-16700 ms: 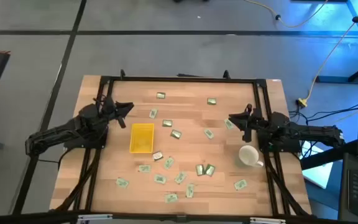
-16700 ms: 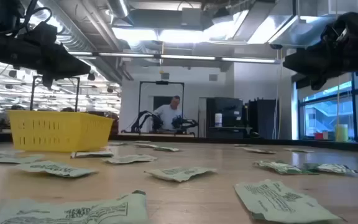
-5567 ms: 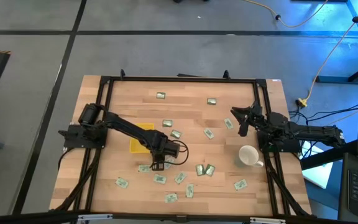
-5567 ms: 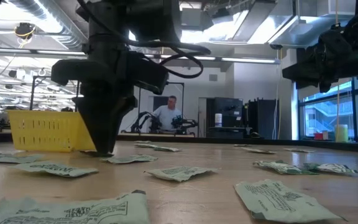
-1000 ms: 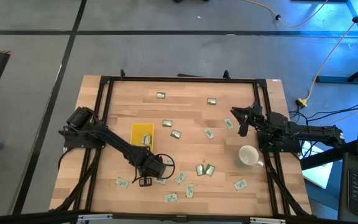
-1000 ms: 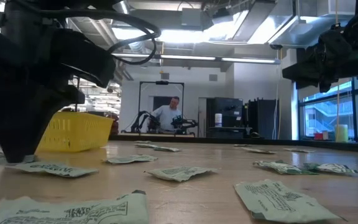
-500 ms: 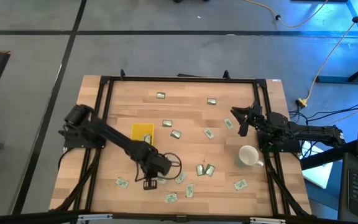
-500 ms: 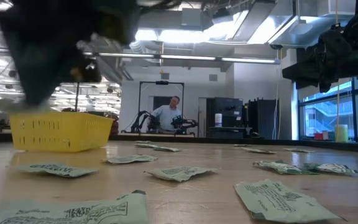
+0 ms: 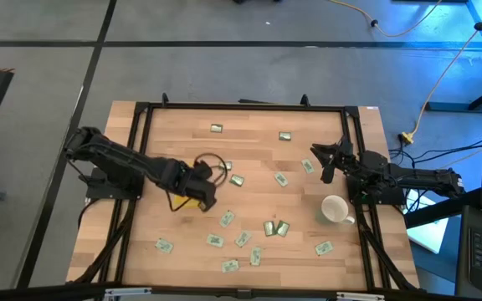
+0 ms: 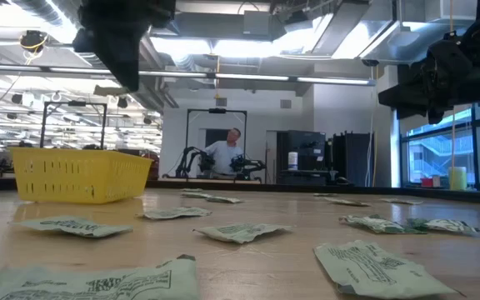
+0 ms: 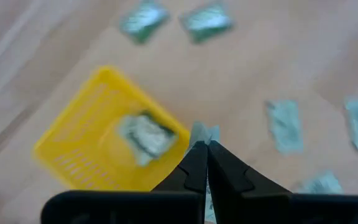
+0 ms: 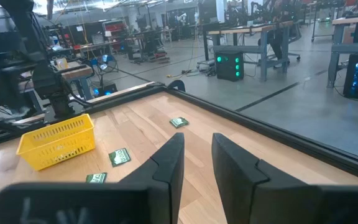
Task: Pick and place Stevia / Truvia into bins
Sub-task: Put the white packet into the yellow bin
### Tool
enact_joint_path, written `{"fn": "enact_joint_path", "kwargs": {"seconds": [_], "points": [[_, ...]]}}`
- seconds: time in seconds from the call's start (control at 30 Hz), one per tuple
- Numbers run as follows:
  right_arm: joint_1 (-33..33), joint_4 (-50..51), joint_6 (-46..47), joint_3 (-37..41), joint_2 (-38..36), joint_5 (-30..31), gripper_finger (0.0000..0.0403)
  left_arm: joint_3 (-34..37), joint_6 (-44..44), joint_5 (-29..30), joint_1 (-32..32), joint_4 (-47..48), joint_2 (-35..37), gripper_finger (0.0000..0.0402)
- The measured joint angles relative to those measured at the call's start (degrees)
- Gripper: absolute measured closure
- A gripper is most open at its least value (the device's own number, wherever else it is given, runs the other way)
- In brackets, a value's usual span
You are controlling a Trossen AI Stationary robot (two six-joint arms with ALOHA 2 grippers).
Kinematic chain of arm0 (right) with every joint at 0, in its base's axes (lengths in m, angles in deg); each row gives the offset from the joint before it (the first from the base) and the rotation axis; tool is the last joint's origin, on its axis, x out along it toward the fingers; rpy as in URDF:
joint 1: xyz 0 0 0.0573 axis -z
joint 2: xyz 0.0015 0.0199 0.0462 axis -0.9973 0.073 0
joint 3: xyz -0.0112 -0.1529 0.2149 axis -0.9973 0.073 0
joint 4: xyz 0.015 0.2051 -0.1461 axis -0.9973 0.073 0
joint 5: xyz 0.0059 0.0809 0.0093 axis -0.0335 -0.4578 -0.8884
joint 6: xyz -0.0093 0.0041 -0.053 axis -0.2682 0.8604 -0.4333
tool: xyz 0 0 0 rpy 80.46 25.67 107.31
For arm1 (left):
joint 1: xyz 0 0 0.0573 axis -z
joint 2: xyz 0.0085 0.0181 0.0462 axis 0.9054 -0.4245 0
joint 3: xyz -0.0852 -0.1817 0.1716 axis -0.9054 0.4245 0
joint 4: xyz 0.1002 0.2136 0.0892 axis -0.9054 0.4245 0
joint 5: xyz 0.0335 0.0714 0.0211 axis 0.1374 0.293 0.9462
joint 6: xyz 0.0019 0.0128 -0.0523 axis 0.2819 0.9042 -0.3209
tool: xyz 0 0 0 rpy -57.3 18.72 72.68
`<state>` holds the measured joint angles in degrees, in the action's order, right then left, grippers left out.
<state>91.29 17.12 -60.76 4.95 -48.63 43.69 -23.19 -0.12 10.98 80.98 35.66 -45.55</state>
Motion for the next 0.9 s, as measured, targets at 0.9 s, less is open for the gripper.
{"fn": "enact_joint_path", "kwargs": {"seconds": [0.9], "points": [[0.01, 0.01, 0.00, 0.01, 0.00, 0.02, 0.0316, 17.03, -7.20, -8.02, -11.50, -12.16, -2.36, 0.0391]]}}
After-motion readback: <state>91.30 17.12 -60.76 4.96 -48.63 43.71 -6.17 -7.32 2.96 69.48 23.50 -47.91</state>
